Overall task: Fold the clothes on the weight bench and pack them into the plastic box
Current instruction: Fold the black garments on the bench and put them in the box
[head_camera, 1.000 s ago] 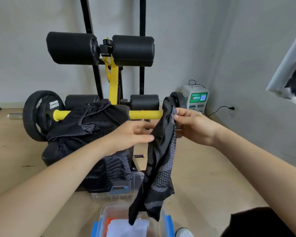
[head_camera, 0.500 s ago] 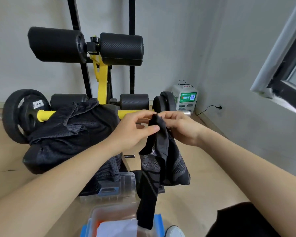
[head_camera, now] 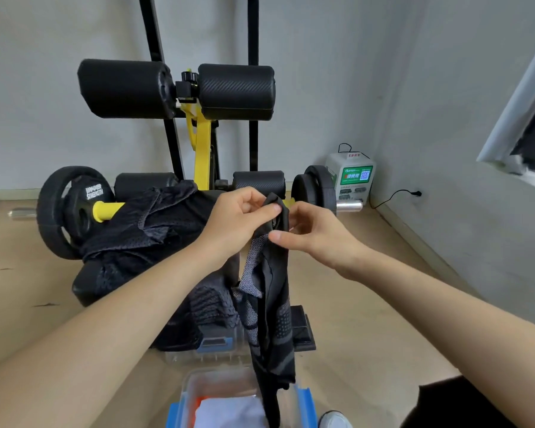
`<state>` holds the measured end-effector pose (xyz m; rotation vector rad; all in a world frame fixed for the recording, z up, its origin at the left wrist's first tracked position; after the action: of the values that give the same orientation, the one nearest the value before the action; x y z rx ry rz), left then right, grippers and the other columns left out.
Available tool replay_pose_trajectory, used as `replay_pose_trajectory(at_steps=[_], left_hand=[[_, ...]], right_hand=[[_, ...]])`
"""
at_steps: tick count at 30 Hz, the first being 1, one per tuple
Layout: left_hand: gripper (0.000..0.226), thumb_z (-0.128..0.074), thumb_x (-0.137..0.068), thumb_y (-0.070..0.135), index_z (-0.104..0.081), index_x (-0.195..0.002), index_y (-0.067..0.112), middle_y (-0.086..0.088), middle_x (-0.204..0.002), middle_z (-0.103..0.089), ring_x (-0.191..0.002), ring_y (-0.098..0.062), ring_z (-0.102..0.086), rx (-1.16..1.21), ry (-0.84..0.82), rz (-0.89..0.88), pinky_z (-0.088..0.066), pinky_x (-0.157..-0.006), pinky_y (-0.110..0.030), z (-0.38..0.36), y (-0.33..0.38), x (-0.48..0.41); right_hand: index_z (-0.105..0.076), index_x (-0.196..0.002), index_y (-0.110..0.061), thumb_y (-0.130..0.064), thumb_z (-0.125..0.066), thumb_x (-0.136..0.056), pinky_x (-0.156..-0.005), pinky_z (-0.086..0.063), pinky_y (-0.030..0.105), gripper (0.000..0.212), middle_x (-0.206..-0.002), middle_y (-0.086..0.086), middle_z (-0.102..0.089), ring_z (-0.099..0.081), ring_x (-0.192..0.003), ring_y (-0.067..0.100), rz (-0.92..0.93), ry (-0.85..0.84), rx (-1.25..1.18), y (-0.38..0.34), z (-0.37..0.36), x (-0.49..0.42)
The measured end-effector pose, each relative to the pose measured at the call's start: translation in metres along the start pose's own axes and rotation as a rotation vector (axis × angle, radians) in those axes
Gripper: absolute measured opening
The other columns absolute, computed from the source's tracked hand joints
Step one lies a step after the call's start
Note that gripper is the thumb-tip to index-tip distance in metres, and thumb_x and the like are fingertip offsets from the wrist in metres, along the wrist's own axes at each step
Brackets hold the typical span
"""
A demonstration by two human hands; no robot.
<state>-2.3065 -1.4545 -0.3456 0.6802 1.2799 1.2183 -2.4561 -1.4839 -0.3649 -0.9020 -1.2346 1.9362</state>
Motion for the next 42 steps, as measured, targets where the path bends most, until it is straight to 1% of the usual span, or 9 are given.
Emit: replay_pose_trajectory(at_steps=[3, 6, 10, 14, 17, 23, 30, 37, 42], left_hand=[[0.014, -0.076, -0.086, 0.018, -0.067, -0.08, 0.011, -0.006, -0.07, -0.068, -0.065, -0.011, -0.06, 0.046, -0.005, 0.031, -0.047, -0.066, -0.028, 0.001, 0.001, 0.001], [0.016, -0.077, -0.086, 0.024, -0.068, -0.089, 0.011, -0.011, -0.079, -0.075, -0.07, -0.009, -0.064, 0.009, -0.041, 0.065, -0.048, -0.069, -0.019, 0.003, -0.003, 0.002], [0.028, -0.074, -0.088, 0.037, -0.069, -0.114, 0.026, 0.002, -0.097, -0.076, -0.087, -0.005, -0.069, -0.1, -0.412, 0.19, -0.052, -0.083, -0.023, -0.022, -0.029, 0.017], [0.05, -0.081, -0.077, 0.047, -0.067, -0.121, 0.028, 0.009, -0.116, -0.072, -0.105, -0.006, -0.068, -0.246, -0.646, 0.248, -0.052, -0.098, -0.028, -0.052, -0.063, 0.039], [0.053, -0.086, -0.073, 0.046, -0.067, -0.12, 0.028, 0.006, -0.113, -0.072, -0.099, -0.003, -0.068, -0.259, -0.704, 0.3, -0.054, -0.091, -0.024, -0.077, -0.078, 0.053], [0.017, -0.076, -0.086, 0.038, -0.065, -0.082, 0.024, 0.015, -0.068, -0.058, -0.064, -0.002, -0.052, -0.309, -0.543, 0.25, -0.045, -0.072, -0.026, -0.104, -0.093, 0.053], [0.017, -0.058, -0.1, 0.024, -0.064, -0.107, 0.009, -0.014, -0.105, -0.074, -0.092, -0.021, -0.071, 0.078, -0.207, 0.447, -0.058, -0.086, -0.04, -0.067, -0.092, 0.032], [0.029, -0.064, -0.09, 0.042, -0.065, -0.086, 0.014, -0.006, -0.082, -0.057, -0.078, -0.017, -0.049, 0.061, 0.06, 0.33, -0.031, -0.071, -0.035, -0.014, -0.072, 0.006], [0.011, -0.066, -0.093, 0.026, -0.067, -0.101, 0.018, 0.002, -0.097, -0.065, -0.087, -0.015, -0.058, -0.082, 0.074, 0.364, -0.044, -0.076, -0.027, -0.007, -0.07, 0.005]], right_hand=[[-0.066, -0.094, -0.003, -0.003, -0.069, -0.088, -0.074, -0.054, 0.033, 0.007, -0.085, 0.014, -0.071, -0.062, -0.077, 0.013, 0.026, 0.083, -0.043, -0.005, 0.002, -0.005], [-0.066, -0.089, -0.007, 0.002, -0.058, -0.09, -0.058, -0.043, 0.021, 0.012, -0.067, -0.003, -0.064, -0.055, -0.06, 0.007, -0.068, 0.103, -0.108, -0.006, 0.018, -0.011], [-0.073, -0.097, -0.013, -0.016, -0.061, -0.08, -0.078, -0.041, 0.042, 0.02, -0.097, 0.018, -0.064, -0.056, -0.088, 0.03, -0.181, 0.177, -0.274, -0.001, 0.045, -0.014], [-0.07, -0.094, -0.005, -0.002, -0.055, -0.093, -0.08, -0.052, 0.034, 0.016, -0.093, 0.017, -0.066, -0.063, -0.087, 0.028, -0.111, 0.239, -0.326, -0.01, 0.066, -0.011], [-0.07, -0.085, -0.008, 0.0, -0.054, -0.094, -0.076, -0.053, 0.032, 0.019, -0.082, 0.012, -0.067, -0.064, -0.075, 0.023, -0.093, 0.295, -0.317, -0.01, 0.08, -0.007], [-0.068, -0.08, -0.012, -0.004, -0.058, -0.095, -0.073, -0.052, 0.029, 0.019, -0.074, 0.003, -0.068, -0.064, -0.071, 0.017, -0.062, 0.356, -0.327, -0.002, 0.107, -0.001], [-0.069, -0.107, -0.004, 0.001, -0.051, -0.097, -0.069, -0.051, 0.018, 0.022, -0.092, 0.008, -0.069, -0.063, -0.08, 0.014, -0.093, 0.456, -0.071, 0.037, 0.153, 0.006], [-0.066, -0.079, -0.017, -0.009, -0.057, -0.097, -0.065, -0.044, 0.023, 0.022, -0.07, -0.005, -0.065, -0.057, -0.064, 0.008, -0.218, 0.399, -0.006, 0.065, 0.157, 0.013], [-0.066, -0.078, -0.014, -0.008, -0.061, -0.095, -0.067, -0.043, 0.025, 0.018, -0.069, -0.001, -0.064, -0.056, -0.064, 0.013, -0.138, 0.238, -0.113, 0.044, 0.129, 0.009]])
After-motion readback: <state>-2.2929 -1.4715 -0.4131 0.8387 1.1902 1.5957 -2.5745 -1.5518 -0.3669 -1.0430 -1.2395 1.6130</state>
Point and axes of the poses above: each hand's wrist, its own x-axis away from the middle knuckle, its own z-axis out of the back of the hand, y = z × x, the point moved 7 cm from there along -x, towards the middle knuckle
